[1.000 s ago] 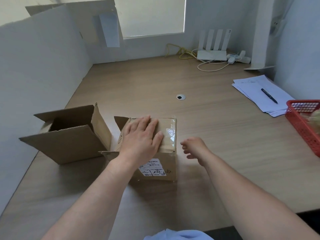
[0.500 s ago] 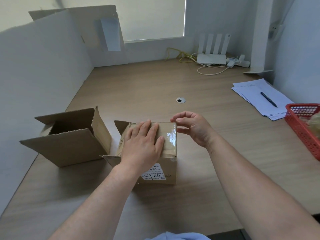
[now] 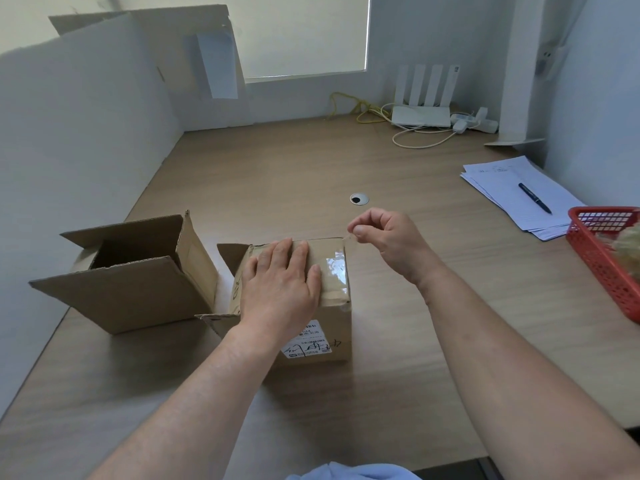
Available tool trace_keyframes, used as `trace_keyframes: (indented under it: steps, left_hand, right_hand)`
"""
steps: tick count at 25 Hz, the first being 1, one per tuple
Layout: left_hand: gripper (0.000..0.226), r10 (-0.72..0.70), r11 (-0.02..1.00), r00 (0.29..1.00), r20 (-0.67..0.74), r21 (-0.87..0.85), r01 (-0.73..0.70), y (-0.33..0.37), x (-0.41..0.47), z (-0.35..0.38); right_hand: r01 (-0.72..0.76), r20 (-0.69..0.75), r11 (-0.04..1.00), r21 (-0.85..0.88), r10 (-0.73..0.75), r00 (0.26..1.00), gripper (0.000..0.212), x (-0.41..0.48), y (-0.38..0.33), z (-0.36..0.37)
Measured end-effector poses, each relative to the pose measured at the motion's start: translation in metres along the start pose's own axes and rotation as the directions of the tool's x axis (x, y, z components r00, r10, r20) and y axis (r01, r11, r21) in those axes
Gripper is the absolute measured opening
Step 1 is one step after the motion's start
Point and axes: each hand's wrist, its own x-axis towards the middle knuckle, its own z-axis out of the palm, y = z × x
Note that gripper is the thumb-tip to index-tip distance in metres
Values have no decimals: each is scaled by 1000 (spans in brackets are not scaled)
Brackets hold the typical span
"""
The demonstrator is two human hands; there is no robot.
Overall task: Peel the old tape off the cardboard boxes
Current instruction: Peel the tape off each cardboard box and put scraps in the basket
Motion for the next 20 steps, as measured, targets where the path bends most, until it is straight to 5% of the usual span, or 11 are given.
trace_keyframes:
  steps: [7, 11, 20]
  left_hand:
    - [60, 30, 997, 999, 42, -69, -27, 9, 16, -4]
    - [109, 217, 971, 917, 336, -168, -168, -9, 24, -24]
    - [109, 284, 954, 940, 190, -152, -258, -9, 33, -20]
  right_hand:
    - [-26, -11, 1000, 12, 27, 1000, 17, -23, 1, -23]
    - [-43, -56, 997, 61, 46, 997, 19, -20, 4, -22]
    - [58, -115, 998, -33, -61, 991, 23, -13, 2, -20]
